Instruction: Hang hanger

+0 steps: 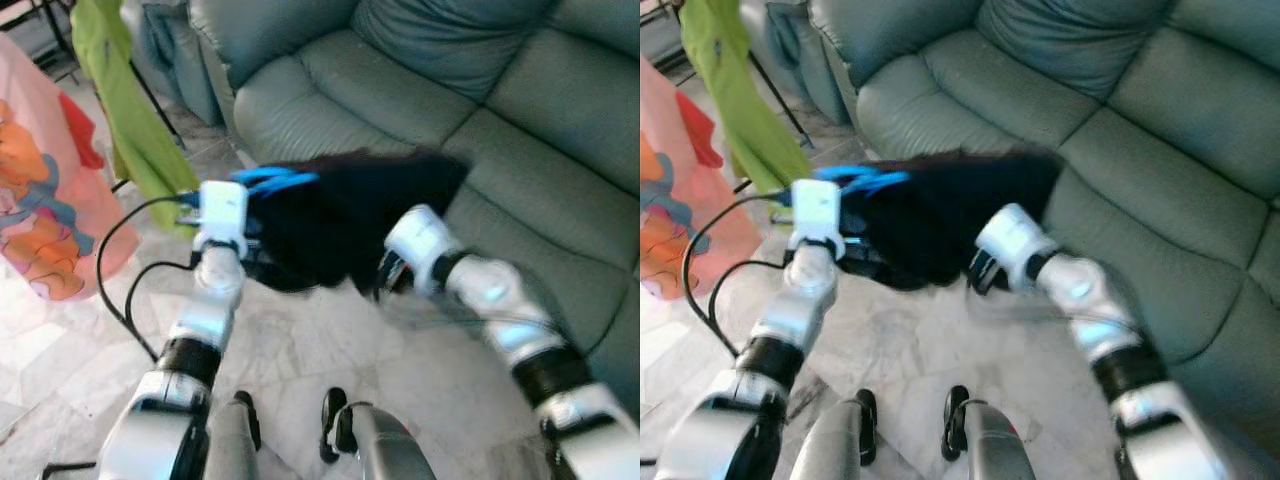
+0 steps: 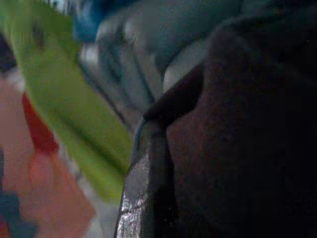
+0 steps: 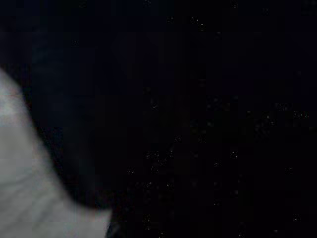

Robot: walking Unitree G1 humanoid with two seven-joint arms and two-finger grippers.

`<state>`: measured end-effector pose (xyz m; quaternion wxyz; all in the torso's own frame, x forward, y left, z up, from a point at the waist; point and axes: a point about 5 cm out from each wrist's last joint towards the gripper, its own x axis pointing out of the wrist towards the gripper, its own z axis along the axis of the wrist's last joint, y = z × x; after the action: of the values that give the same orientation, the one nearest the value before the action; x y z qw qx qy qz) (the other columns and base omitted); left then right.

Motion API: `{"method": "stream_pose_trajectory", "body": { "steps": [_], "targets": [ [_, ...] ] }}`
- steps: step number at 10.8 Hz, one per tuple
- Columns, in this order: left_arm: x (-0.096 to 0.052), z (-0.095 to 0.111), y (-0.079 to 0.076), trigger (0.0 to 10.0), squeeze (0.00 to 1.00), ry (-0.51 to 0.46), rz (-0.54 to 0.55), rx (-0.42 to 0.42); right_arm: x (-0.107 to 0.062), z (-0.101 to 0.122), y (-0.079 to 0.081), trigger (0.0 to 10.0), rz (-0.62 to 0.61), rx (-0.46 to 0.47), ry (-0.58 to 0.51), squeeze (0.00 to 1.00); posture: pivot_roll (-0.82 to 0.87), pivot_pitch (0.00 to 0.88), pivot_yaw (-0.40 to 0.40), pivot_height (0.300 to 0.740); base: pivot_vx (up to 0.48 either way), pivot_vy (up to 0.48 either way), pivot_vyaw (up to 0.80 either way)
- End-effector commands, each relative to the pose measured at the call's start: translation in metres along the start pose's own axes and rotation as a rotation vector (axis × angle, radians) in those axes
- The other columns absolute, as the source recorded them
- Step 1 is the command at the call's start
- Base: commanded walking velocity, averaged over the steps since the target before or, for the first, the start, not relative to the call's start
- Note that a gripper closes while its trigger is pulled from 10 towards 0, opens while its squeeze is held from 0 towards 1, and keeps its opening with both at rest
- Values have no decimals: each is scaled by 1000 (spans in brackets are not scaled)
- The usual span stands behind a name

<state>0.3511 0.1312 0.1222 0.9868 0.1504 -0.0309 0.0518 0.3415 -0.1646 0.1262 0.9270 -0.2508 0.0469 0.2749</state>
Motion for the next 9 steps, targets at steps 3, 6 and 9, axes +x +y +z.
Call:
{"method": "stream_pose_trajectory", "body": {
  "steps": [3,6,9],
  "targets": [
    [-15,27,26,0,0,-389,-48,216,-25,-40,-50,0,-338,138,130,0,-59,224,-43,740,0,0,0],
    [-30,29,13,0,0,-448,-218,289,-28,-43,-76,0,-578,238,160,0,-42,217,-41,740,0,0,0],
    [-31,14,-10,0,0,-254,-234,310,5,-17,-58,0,-504,318,70,0,-41,210,-47,740,0,0,0]
  ]
}}
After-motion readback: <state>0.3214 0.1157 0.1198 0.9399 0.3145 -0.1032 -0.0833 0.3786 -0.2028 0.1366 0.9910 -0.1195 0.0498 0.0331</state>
